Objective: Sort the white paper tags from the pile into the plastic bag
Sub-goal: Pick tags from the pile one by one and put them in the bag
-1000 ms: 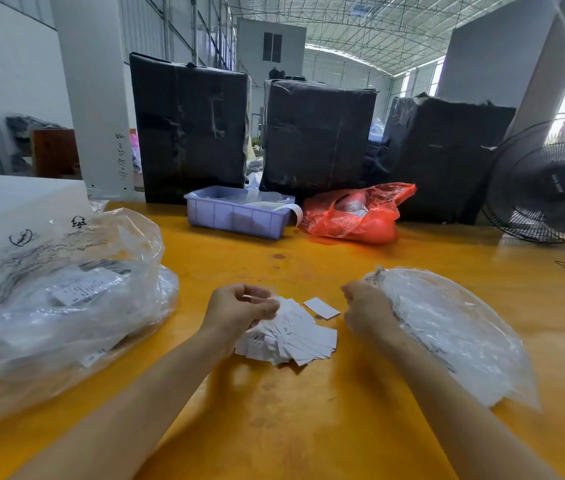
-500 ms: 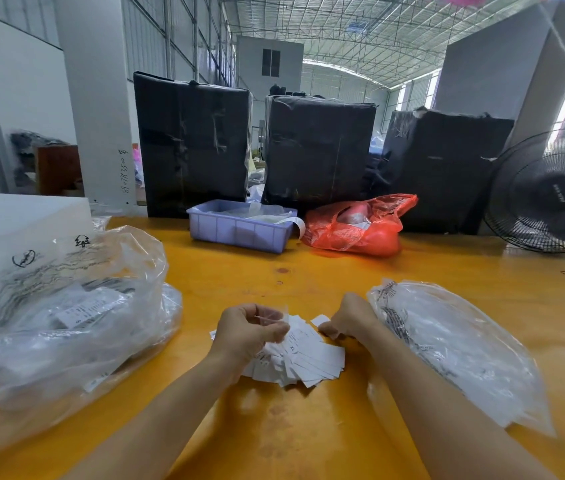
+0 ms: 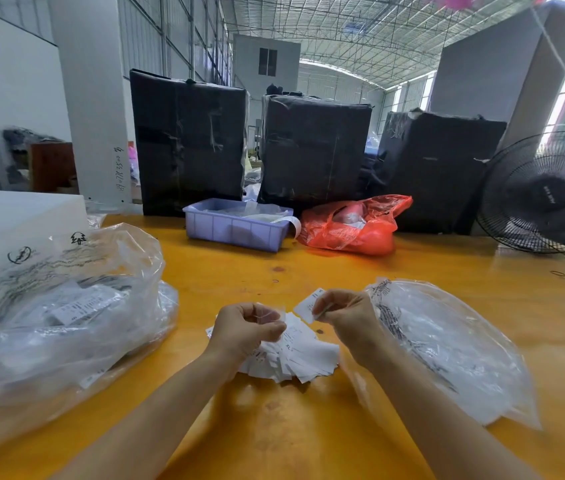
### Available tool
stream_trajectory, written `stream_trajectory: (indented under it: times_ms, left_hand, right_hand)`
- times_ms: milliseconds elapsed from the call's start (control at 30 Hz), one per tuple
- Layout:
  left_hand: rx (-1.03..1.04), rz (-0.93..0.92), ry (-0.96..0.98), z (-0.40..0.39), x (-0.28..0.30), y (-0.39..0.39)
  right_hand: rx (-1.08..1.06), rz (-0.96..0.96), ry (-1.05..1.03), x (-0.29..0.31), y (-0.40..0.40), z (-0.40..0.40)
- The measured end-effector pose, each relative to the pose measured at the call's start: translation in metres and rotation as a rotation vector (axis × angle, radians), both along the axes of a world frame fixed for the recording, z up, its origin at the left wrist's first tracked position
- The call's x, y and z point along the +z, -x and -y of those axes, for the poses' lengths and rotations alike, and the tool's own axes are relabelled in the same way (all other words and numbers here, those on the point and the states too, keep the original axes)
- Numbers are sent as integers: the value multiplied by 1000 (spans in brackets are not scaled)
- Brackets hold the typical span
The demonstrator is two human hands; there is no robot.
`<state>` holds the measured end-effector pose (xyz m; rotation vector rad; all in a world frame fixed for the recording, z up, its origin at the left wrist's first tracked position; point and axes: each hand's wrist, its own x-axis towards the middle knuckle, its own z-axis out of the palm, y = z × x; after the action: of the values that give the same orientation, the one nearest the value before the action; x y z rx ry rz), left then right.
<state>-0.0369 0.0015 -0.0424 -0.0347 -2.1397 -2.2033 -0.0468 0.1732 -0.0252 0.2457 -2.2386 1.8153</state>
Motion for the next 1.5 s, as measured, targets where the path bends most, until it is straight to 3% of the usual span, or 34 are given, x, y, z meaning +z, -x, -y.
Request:
stream_trajectory:
  times_ms: [267,633,867,933,1133,1500]
  left_hand:
    - [-101,-15,83,-6,0,-6]
    - [-181,48,132,-6,3,-9]
    - [-177,67,142,-5,4,-9]
    - [-174,72,150,-5,5,-9]
    - [-215,94,168,-6,5,-10]
    - [-310,85,195,-12,8,-15]
  right_hand:
    - [16,-60,-81,-2,-31,-7]
    - [92,-42,112,1,-33,-8]
    - [59,-67,-335,3,-29,-20]
    - [36,-78,-289,3,-27,-24]
    - [0,7,250,9,-28,-22]
    - [-28,-130,-5,3,-31,-9]
